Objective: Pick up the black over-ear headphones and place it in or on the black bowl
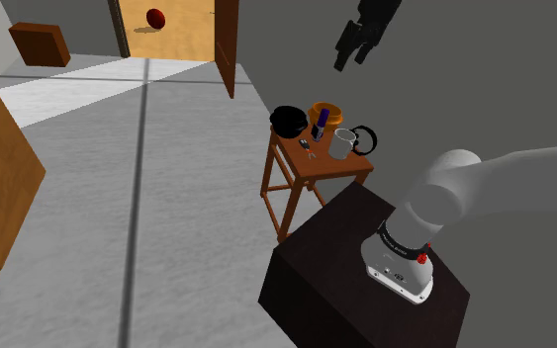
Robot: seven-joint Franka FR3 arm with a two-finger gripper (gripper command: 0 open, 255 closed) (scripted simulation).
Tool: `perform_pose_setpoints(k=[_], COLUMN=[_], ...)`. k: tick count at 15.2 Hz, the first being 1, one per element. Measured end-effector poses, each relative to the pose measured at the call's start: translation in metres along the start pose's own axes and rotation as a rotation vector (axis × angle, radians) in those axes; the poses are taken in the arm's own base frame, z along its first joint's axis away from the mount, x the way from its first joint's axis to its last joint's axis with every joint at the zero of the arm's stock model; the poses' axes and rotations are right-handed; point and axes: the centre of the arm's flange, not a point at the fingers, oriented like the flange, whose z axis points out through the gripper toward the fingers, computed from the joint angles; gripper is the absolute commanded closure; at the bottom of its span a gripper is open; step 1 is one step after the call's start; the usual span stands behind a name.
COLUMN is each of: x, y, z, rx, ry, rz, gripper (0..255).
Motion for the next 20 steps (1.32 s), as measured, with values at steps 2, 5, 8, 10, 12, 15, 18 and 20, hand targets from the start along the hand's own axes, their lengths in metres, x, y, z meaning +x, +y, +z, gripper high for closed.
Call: perform_pose_setpoints(k=[2,5,8,10,12,15,18,20], x=[0.001,0.004,0.002,0.004,0.002,0.003,0.003,0.0], y=[0.005,0.032,0.063,0.082,0.106,0.135,0.168,0.185], z=[0.004,0.025,0.051,0.069,0.085,0.109,0.134,0.151], rx=[0.001,0.003,0.008,0.01,0.013,0.016,0.02,0.023], ry=[-0.003,-0.017,-0.032,-0.042,-0.054,-0.068,-0.085,-0.095], rz=[0.0,0.002,0.004,0.004,0.005,0.006,0.007,0.007], gripper=[0,0,0,0,0,0,0,0])
